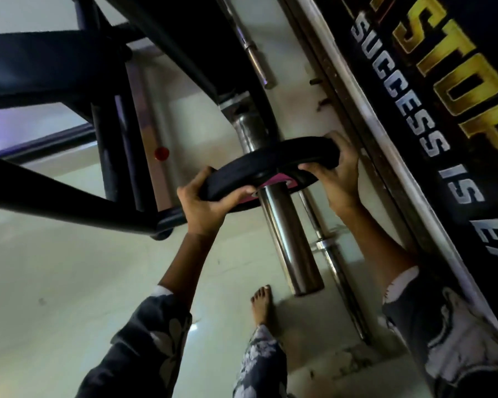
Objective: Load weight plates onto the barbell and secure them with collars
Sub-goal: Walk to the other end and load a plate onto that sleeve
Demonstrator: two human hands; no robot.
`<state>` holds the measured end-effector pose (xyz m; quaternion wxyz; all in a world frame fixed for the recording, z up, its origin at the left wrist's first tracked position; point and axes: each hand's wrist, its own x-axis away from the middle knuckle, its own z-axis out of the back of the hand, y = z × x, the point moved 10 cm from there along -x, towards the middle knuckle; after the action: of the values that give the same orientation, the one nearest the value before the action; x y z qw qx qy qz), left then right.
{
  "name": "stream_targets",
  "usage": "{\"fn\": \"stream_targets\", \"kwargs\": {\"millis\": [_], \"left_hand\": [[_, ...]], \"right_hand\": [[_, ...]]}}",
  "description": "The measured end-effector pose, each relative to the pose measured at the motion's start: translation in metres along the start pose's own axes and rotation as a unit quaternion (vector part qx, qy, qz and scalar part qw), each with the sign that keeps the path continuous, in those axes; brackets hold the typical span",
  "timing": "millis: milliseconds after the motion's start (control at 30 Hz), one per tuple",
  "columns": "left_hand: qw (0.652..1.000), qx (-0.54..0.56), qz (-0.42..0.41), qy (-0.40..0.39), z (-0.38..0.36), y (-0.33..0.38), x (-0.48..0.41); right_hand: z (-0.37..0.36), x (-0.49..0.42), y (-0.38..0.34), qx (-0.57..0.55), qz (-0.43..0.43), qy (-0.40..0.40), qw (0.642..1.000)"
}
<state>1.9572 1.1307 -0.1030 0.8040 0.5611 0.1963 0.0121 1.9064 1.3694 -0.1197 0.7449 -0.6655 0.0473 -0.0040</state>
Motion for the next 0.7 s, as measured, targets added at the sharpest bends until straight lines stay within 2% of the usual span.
{"fn": "stream_targets", "kwargs": {"millis": [233, 367, 500, 700], "left_hand": [[0.998, -0.019, 0.051, -0.037, 0.008, 0.055, 0.162], [0.994, 0.037, 0.090, -0.048, 0.025, 0.096, 0.255], [0.993, 0.065, 0.097, -0.007, 0.075, 0.157, 0.318], [0.995, 0.036, 0.056, 0.069, 0.205, 0.257, 0.348]], "right_hand": [[0.068, 0.175, -0.012, 0.005, -0.008, 0.032, 0.999], [0.104, 0.273, -0.040, 0.048, -0.018, 0.053, 0.997], [0.109, 0.337, -0.107, 0.085, 0.022, 0.047, 0.995], [0.054, 0.399, -0.229, 0.043, 0.094, 0.030, 0.994]]}}
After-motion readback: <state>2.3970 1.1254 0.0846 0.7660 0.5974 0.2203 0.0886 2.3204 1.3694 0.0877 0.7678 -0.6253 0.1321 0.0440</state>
